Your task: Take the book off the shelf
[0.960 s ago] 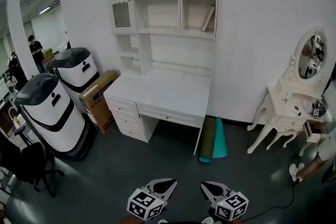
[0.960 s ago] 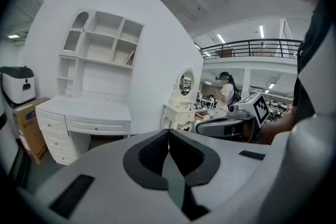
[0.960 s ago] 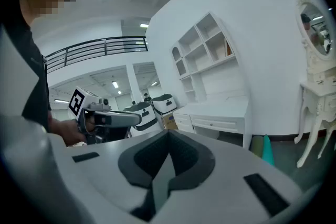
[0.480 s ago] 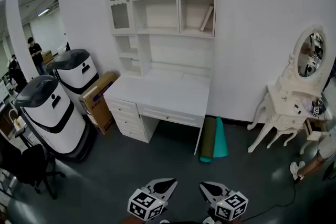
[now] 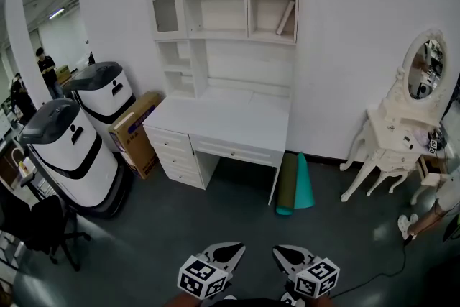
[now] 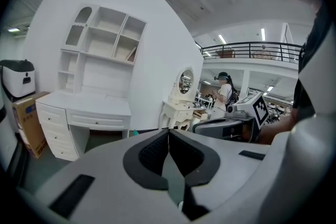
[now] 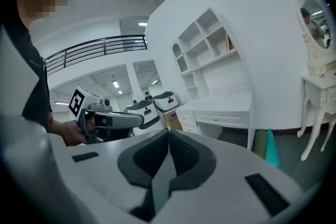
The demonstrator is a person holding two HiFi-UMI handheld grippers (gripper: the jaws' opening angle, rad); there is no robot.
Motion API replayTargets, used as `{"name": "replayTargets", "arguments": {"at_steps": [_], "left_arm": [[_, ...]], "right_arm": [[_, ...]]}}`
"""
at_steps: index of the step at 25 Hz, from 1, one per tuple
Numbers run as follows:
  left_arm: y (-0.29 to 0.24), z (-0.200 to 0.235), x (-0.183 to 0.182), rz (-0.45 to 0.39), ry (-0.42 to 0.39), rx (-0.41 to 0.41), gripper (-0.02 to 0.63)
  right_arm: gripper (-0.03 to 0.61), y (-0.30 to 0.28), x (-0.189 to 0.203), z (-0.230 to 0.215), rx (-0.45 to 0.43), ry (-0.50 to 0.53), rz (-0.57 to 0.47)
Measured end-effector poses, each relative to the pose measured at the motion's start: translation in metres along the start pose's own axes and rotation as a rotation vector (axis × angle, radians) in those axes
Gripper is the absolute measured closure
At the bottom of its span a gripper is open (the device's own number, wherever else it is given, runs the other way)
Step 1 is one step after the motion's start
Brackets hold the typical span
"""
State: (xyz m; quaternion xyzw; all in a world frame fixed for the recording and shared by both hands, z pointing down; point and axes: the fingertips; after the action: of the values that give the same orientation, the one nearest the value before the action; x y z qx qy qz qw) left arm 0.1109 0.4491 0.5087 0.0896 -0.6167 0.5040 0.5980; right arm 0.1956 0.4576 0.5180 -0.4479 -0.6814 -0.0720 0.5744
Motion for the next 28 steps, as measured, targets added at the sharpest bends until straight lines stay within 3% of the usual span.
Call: {"name": "replayTargets", "arguments": {"at_steps": [14, 28], "left_arm": [[0.052, 0.049, 0.031, -0.010, 0.012, -0.021, 0.603], [0.083, 0.099, 0.041, -0.038, 0.076, -0.103, 0.603]], "right_arm": [[0.548, -0.047, 0.008, 0.046, 0.007, -0.015, 0.021], [0.548, -0.100, -0.026, 0.066, -0.064, 0.017, 0.019]]}}
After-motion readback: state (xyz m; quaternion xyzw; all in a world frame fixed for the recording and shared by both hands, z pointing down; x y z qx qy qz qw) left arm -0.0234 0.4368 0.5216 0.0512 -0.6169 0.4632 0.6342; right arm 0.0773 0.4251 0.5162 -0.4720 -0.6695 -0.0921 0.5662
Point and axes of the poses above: the fingertips, and each gripper's own axes: y backward along the fingers, z to its left, x out of its underside, and after that the axes turned 11 degrees about z, right-handed
